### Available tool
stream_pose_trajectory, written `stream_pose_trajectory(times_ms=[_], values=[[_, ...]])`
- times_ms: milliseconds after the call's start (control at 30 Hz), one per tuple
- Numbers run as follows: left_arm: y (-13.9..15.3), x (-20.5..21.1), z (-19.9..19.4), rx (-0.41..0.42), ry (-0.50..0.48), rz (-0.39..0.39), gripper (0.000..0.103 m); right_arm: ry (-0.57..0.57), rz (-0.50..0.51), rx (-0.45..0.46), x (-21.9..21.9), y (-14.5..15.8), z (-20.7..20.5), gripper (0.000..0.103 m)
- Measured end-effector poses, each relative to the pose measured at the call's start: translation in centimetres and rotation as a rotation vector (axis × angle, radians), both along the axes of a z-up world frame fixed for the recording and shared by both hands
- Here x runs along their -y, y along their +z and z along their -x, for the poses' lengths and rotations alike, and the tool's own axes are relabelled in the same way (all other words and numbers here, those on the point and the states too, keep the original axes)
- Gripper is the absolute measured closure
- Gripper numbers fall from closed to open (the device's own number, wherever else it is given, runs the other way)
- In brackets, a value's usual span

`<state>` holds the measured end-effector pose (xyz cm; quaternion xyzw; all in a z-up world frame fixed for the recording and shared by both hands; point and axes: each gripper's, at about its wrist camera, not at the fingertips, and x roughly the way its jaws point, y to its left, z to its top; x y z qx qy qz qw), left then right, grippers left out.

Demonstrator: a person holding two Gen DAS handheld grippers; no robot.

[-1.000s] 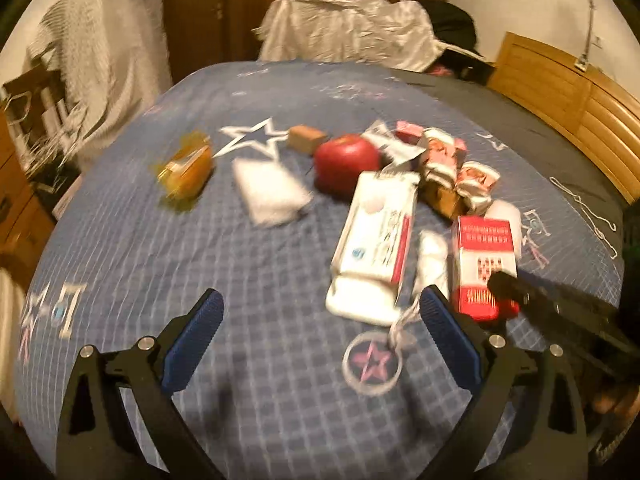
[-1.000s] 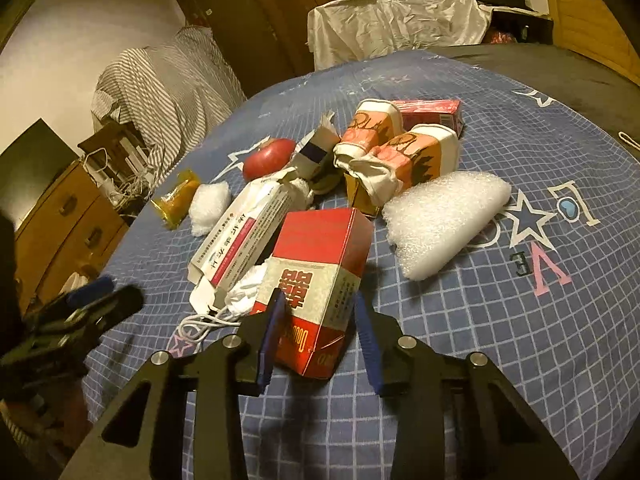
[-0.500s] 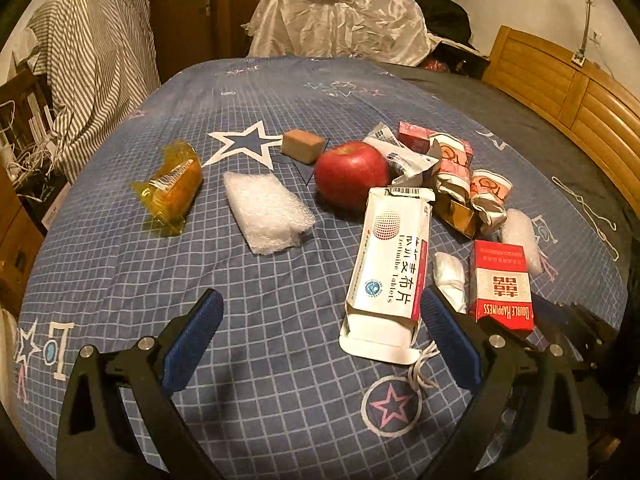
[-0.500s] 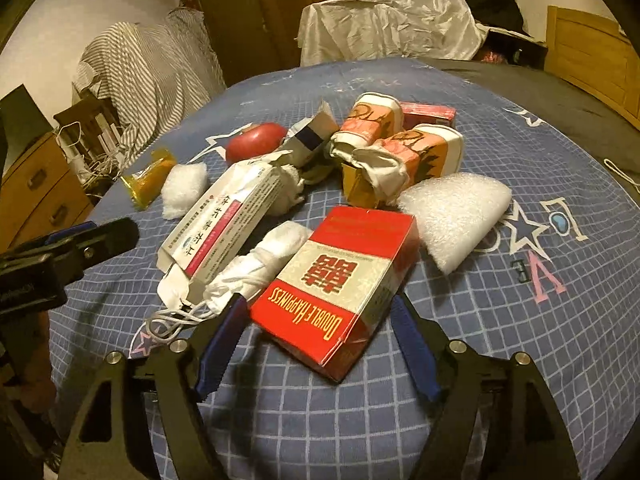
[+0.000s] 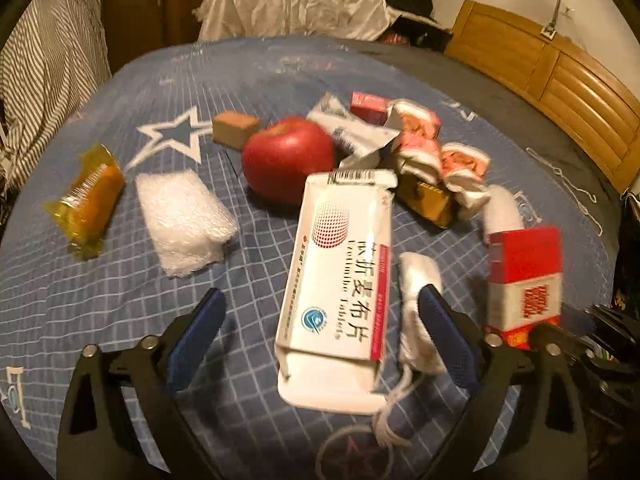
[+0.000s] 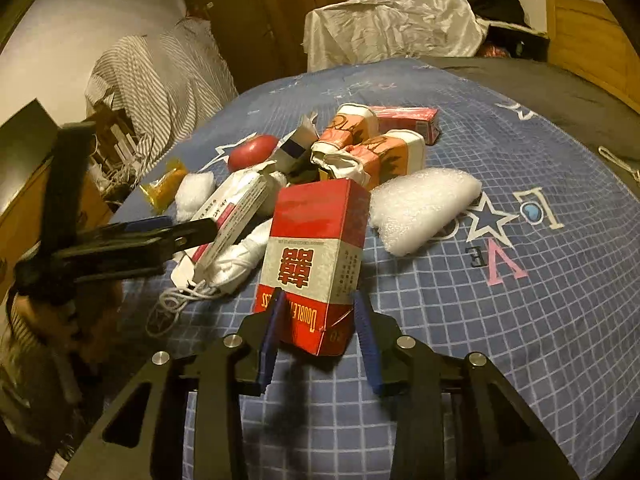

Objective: Collect trash
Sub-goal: 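Grasp the white tablet box with the left tool while the right tool grasps the red cigarette pack, then lift both held boxes and carry them over the white bucket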

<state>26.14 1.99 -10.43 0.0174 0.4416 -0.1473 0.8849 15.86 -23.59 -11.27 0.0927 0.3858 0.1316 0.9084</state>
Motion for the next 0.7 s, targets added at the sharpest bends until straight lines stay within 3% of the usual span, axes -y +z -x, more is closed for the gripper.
stream_pose_trajectory(times_ms=[100, 233, 300, 367, 433, 633, 700], values=[[-1.4, 0.1, -0.8, -0.057, -0.009, -0.003, 0.027, 0.002, 0.004, -0.007, 0.4, -0.1, 0.2, 0.069], [-1.6, 0.0, -1.0, -0.058, -0.008, 0.014, 0.033, 0.007, -0.049, -0.022, 1.3, -0.2, 0.2, 0.075], [-1.5, -0.2, -1.0, -0.054, -0.004, 0.020, 0.038, -0.023, -0.084, -0.033, 1.5, -0.1, 0.0, 0.064], [-1.3, -0.2, -0.8, -0.050, -0.006, 0.028, 0.045, -0.032, -0.076, -0.004, 0.6, 0.3, 0.4, 0.031], [-1.3, -0.4, -0.8, -0.050, -0.011, 0.036, 0.047, -0.055, -0.049, 0.013, -0.5, 0.6, 0.6, 0.021], [-1.6, -0.6, -1.0, -0.055, -0.020, 0.048, 0.048, -0.140, 0.143, -0.006, -4.1, -0.4, -1.2, 0.022], [-1.6, -0.7, -0.9, -0.057, -0.021, 0.058, 0.048, -0.159, 0.181, -0.025, -4.6, -1.1, -2.0, 0.031]])
